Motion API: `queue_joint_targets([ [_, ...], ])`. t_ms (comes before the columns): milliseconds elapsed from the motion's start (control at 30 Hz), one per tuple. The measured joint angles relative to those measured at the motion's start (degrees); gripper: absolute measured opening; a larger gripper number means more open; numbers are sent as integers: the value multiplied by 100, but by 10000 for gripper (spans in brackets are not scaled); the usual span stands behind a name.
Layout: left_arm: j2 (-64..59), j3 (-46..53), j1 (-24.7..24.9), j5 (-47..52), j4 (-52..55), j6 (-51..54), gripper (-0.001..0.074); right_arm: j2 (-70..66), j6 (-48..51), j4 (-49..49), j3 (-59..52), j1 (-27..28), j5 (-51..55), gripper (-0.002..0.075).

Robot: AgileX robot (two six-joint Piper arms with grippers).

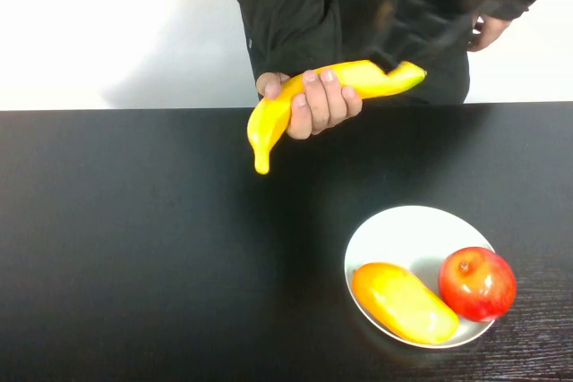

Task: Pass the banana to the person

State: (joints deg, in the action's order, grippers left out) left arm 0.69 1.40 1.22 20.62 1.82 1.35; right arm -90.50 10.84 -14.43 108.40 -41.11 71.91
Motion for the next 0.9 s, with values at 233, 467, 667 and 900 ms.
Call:
queue_joint_targets([
  [233,0,0,0,0,0,0,-4,1416,-519,555,-1584,0,53,-1],
  [467,0,0,0,0,0,0,-4,2659,-1704,-58,-2744,19,115,-7],
  [667,0,0,0,0,0,0,-4,2959,-1712,-125,-3858,102,-473,-7],
  [900,0,0,0,0,0,0,-4,5452,-1506,478,-7801,3169,-5634,-7],
])
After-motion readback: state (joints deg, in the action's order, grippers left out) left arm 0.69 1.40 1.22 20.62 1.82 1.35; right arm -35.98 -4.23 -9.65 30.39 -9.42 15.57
